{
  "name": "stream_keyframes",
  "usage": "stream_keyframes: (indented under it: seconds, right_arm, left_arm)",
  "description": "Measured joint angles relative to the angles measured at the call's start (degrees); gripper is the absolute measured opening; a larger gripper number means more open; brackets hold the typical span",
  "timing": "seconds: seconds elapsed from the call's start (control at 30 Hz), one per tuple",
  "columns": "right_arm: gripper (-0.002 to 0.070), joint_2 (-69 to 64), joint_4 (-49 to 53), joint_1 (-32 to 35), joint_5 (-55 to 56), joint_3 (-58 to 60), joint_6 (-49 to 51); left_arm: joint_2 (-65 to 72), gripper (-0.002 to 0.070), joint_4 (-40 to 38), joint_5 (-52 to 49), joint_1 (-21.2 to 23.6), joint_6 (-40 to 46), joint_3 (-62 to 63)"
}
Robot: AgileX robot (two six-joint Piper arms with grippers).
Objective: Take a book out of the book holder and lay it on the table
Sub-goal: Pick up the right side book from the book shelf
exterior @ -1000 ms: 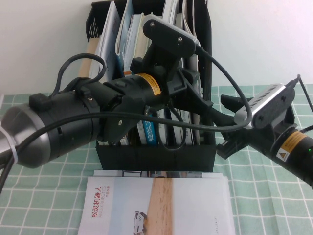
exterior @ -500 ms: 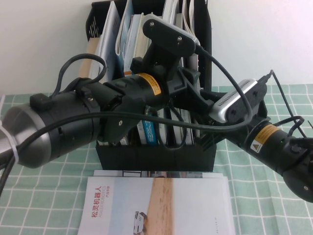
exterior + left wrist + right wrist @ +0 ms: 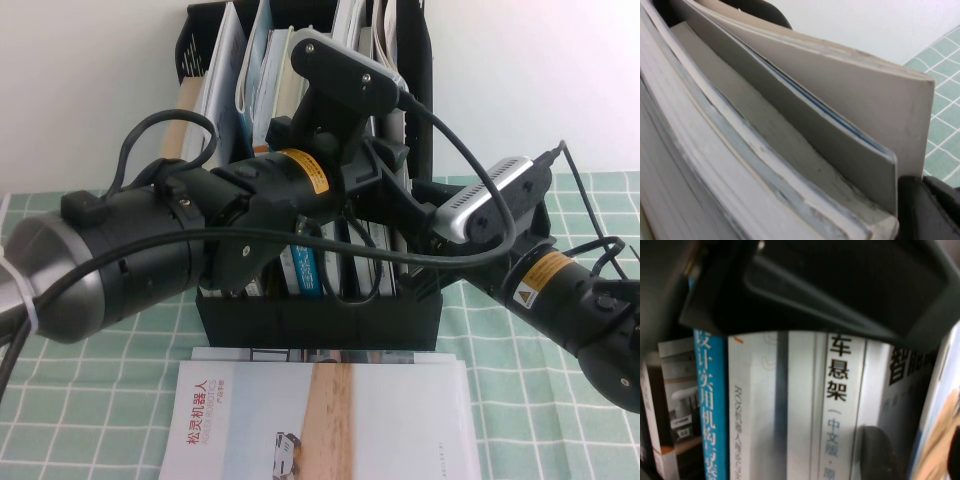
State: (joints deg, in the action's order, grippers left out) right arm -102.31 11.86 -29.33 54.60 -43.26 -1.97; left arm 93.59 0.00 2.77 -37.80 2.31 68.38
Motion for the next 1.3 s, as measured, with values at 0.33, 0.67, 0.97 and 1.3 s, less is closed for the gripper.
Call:
stream_keyframes:
  seconds: [0.33, 0.67, 0.97, 1.3]
  right_arm:
    - [0.0278, 0.0, -3.2, 0.0, -0.6, 0.3, -2.4]
    - [0.0233, 0.0, -6.0, 0.0, -0.7, -0.9, -6.7]
    - [0.0211, -3.4, -6.1, 0.0, -1.2, -2.5, -6.2]
    - [0.0014, -4.6, -7.3, -0.1, -0.2, -1.5, -4.1]
  left_arm:
    - [0.0, -0.0003, 0.0, 0.0, 0.0, -0.2, 0.0]
    - [0.0, -0.0003, 0.0, 0.2, 0.0, -1.0, 0.0]
    - [0.0, -0.0004, 0.0, 0.6, 0.2, -1.5, 0.0]
    - [0.1, -0.0004, 0.0, 0.6, 0.2, -1.5, 0.0]
